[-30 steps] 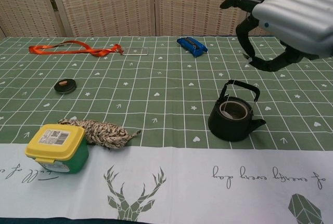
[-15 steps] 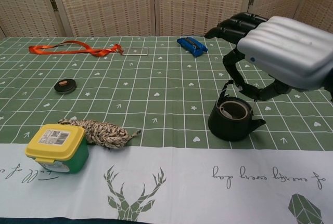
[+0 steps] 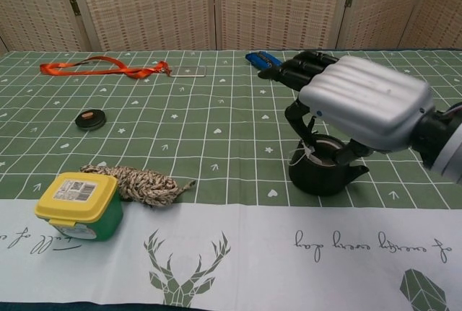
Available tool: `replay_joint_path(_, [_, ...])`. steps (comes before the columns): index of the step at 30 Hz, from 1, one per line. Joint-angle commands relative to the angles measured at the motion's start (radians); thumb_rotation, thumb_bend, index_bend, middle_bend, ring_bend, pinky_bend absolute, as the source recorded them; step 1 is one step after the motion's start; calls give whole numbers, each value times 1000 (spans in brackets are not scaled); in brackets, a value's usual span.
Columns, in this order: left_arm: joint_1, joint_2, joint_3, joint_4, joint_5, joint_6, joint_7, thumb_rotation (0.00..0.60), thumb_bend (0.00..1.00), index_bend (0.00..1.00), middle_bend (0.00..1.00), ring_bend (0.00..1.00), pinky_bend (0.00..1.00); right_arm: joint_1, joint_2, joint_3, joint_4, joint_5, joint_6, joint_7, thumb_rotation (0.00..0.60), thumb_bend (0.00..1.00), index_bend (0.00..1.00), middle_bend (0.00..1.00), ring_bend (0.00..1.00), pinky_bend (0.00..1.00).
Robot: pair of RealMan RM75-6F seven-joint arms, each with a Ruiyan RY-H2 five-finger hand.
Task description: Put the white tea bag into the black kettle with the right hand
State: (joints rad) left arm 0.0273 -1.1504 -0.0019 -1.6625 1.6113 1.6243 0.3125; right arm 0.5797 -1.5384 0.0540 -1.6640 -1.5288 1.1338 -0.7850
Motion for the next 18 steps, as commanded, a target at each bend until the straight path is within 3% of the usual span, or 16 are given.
replay_joint_path(1, [1,5,3,-2,7,4,-11,600,369,0,172,114,38,9,-8,6,2,21,-22,18,600,402,387,42,0,0])
replay_joint_path(15, [8,46,-6,-20,-9,18,-101,600,368,0,172,114,40,29,36,13,-32,73,-80,93,600,397,253,16,0,0])
replay_joint_path(18, [9,49,-6,-21,-6,20,-106,600,368,0,172,115,40,34,38,15,-36,84,-92,102,600,339,170,5,0,0])
